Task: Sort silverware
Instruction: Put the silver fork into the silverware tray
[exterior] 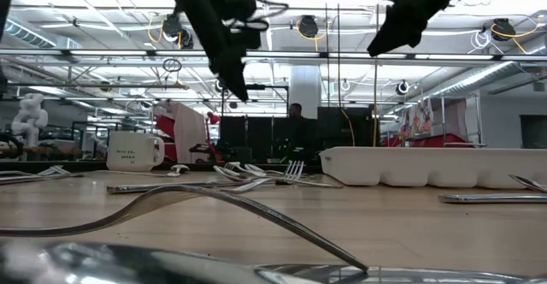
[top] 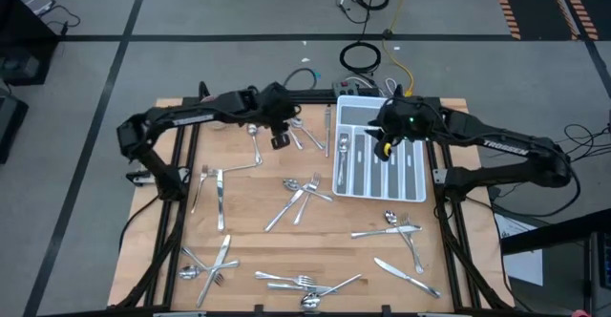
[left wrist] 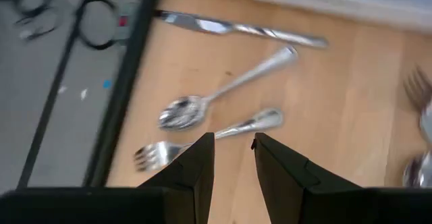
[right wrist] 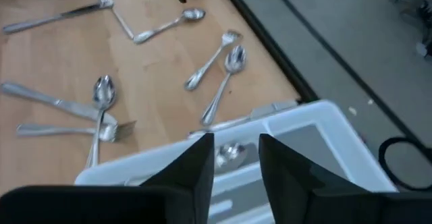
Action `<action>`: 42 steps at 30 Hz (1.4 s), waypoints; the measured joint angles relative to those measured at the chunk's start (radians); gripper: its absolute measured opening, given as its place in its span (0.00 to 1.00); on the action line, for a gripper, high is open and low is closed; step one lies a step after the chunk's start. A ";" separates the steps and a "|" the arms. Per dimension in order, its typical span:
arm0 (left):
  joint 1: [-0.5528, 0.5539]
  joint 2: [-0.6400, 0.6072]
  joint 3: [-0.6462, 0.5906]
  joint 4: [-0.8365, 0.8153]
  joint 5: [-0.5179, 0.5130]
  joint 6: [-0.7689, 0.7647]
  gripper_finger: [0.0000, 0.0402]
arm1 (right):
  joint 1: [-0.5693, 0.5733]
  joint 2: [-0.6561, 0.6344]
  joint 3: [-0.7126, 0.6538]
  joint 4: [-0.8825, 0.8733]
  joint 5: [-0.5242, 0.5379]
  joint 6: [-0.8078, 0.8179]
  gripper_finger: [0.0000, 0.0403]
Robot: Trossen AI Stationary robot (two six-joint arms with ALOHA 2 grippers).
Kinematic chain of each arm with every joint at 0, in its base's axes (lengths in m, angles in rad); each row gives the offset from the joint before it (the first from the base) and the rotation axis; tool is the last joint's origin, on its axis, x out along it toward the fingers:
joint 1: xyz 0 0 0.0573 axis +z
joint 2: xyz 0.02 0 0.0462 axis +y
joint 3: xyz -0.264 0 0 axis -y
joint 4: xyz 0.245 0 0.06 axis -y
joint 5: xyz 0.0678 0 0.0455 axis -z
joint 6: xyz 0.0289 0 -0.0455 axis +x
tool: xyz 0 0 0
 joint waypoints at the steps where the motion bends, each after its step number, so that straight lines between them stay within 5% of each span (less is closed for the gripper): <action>1: 0.008 0.020 0.000 0.000 0.023 0.042 0.28 | 0.005 -0.005 0.000 -0.017 0.000 0.010 0.30; 21: 0.172 0.289 0.151 -0.099 0.082 0.636 0.28 | 0.116 -0.012 0.000 -0.115 0.000 0.064 0.33; 33: 0.169 0.428 0.245 -0.198 0.048 0.808 0.28 | 0.123 -0.012 0.000 -0.115 0.001 0.087 0.33; 42: 0.176 0.437 0.245 -0.124 0.021 0.873 0.28 | 0.122 -0.012 0.000 -0.109 0.005 0.095 0.33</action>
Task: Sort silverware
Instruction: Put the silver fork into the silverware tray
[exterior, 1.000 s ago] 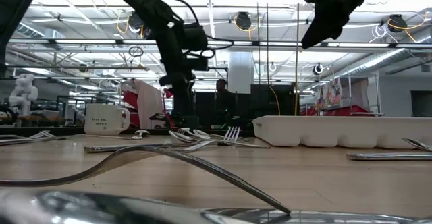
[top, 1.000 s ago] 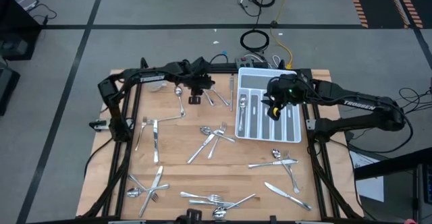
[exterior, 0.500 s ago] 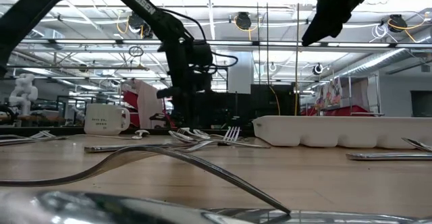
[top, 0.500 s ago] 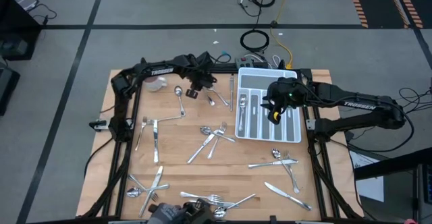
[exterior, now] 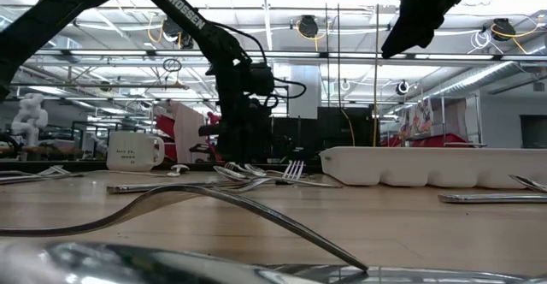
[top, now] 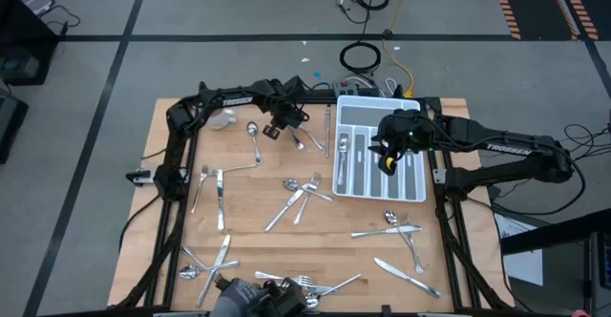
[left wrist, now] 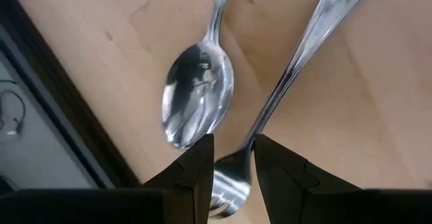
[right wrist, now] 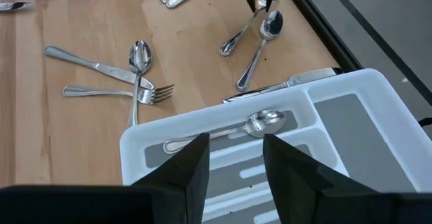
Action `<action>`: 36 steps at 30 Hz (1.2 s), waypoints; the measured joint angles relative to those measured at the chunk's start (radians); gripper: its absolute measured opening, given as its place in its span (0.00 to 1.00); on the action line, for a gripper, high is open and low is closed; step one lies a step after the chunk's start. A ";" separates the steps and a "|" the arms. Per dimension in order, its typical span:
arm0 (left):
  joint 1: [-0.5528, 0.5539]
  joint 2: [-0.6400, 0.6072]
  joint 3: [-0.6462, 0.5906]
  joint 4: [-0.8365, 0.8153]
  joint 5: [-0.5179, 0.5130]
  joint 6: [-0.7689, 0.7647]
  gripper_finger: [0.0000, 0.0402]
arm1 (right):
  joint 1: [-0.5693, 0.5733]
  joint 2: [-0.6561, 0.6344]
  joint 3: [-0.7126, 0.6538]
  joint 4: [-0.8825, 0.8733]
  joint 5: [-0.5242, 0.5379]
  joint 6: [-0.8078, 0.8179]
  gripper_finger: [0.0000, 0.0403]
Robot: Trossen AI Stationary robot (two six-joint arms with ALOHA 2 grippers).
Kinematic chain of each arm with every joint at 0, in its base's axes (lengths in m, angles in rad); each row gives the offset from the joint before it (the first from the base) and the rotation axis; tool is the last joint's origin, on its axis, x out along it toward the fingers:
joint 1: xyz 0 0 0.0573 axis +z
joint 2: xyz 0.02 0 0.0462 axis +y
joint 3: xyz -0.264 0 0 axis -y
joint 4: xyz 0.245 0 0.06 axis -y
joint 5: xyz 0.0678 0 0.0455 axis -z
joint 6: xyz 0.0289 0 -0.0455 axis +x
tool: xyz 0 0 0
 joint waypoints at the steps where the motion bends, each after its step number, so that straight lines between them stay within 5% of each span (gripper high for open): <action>1: 0.001 0.002 0.000 -0.005 0.000 0.011 0.28 | 0.000 0.000 0.000 0.000 0.000 0.000 0.33; 25: 0.005 0.006 -0.030 0.002 0.036 0.050 0.28 | 0.000 0.000 0.000 0.000 0.000 0.002 0.33; 36: 0.001 0.024 -0.026 -0.017 0.031 0.047 0.02 | 0.000 0.000 0.000 0.000 -0.003 0.056 0.33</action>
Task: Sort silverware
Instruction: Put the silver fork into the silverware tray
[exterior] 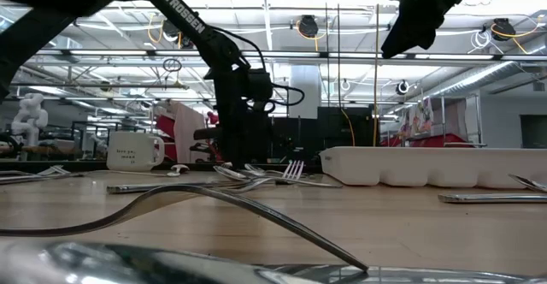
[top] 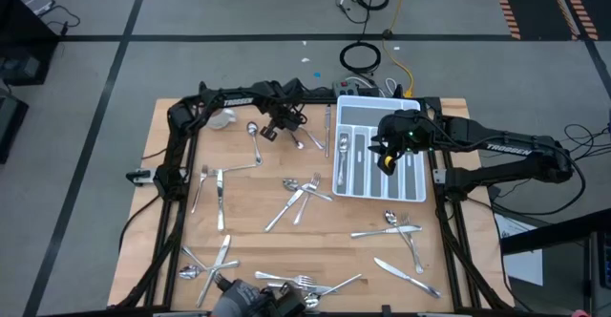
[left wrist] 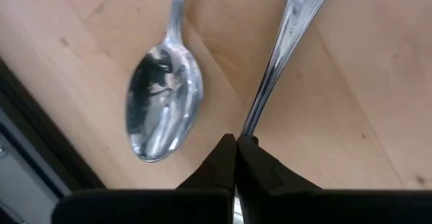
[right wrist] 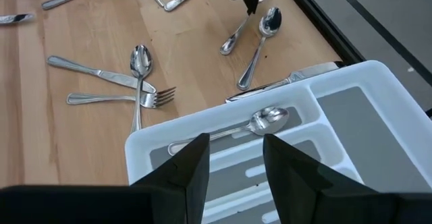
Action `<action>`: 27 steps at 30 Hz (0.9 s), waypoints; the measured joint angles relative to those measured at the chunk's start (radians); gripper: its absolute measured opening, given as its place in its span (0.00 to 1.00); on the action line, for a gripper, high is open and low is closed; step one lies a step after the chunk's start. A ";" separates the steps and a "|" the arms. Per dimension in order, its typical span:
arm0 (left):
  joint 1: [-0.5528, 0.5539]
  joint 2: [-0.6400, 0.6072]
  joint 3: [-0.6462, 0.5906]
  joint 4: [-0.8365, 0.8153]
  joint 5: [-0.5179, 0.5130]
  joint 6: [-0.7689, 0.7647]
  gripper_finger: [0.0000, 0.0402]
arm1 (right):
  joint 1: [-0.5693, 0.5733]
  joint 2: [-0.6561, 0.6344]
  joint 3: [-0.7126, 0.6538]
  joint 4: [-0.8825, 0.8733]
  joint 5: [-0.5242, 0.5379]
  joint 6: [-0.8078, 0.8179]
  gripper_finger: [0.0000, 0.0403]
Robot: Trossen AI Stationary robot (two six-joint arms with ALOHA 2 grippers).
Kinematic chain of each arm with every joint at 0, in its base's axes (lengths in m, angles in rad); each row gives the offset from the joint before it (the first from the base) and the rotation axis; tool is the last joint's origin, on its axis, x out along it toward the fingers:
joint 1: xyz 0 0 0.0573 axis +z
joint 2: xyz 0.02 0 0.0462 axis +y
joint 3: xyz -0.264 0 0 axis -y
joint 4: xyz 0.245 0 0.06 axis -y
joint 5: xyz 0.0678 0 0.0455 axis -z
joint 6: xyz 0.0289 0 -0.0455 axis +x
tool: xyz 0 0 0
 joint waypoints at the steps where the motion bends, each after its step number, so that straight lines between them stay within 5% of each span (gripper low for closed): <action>1: -0.002 0.004 0.001 -0.001 0.000 0.000 0.02 | 0.000 0.000 0.000 0.000 -0.001 0.000 0.33; 20: -0.026 -0.030 0.102 -0.146 -0.064 -0.264 0.00 | 0.000 0.000 0.000 0.035 -0.001 -0.004 0.33; 27: -0.013 -0.028 0.104 -0.063 -0.057 -0.347 0.05 | 0.000 0.000 0.000 0.034 -0.049 -0.004 0.33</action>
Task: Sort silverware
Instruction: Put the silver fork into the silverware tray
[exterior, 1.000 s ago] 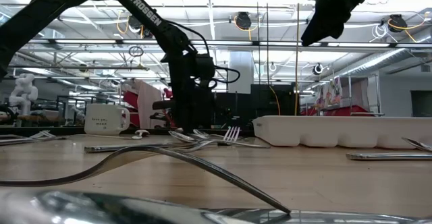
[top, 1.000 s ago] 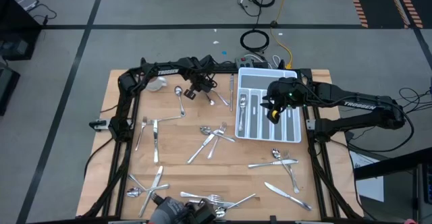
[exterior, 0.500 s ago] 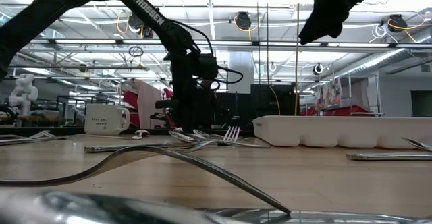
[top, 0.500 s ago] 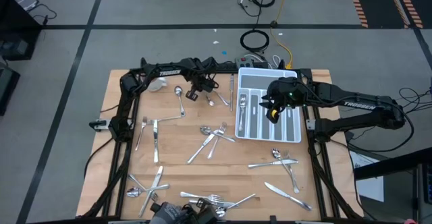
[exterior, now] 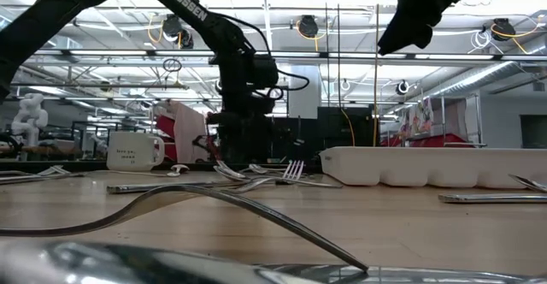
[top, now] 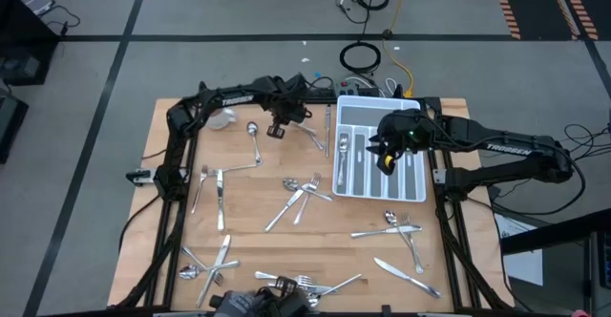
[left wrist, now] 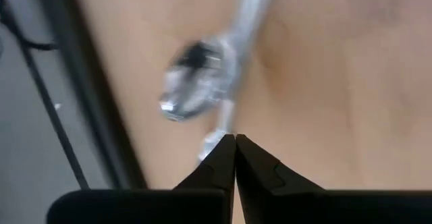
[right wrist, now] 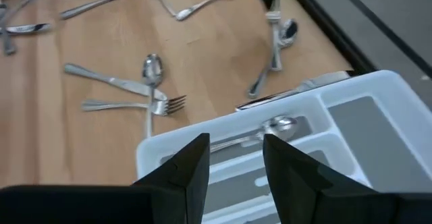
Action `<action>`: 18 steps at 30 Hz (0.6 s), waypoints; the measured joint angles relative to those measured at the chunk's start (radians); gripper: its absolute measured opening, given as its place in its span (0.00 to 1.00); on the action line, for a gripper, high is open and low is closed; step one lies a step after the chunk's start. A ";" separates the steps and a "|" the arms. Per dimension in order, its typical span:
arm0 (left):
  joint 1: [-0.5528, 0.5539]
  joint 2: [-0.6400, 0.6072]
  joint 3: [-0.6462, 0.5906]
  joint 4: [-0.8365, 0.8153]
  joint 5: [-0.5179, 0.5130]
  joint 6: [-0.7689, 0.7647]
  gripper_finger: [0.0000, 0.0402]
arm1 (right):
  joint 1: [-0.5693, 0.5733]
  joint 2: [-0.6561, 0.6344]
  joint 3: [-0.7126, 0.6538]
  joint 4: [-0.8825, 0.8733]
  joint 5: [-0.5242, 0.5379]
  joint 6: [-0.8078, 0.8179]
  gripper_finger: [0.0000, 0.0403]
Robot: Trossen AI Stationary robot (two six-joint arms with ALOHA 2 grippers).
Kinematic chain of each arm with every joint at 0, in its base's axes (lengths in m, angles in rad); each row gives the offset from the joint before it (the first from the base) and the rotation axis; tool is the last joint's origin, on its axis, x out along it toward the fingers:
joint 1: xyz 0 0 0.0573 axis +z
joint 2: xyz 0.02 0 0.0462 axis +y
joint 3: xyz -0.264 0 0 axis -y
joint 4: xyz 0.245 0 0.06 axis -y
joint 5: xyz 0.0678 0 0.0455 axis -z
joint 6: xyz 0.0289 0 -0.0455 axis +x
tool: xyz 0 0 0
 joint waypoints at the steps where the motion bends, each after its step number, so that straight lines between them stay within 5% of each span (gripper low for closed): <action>1: 0.007 0.002 0.000 0.016 0.001 -0.023 0.07 | 0.000 0.000 0.000 0.001 -0.009 0.000 0.33; 12: 0.080 0.003 -0.009 0.013 0.183 -0.059 0.23 | 0.000 0.000 0.000 0.001 -0.058 -0.009 0.33; 18: 0.080 0.003 -0.009 0.008 0.188 -0.016 0.29 | 0.000 0.000 0.000 0.004 -0.058 -0.030 0.33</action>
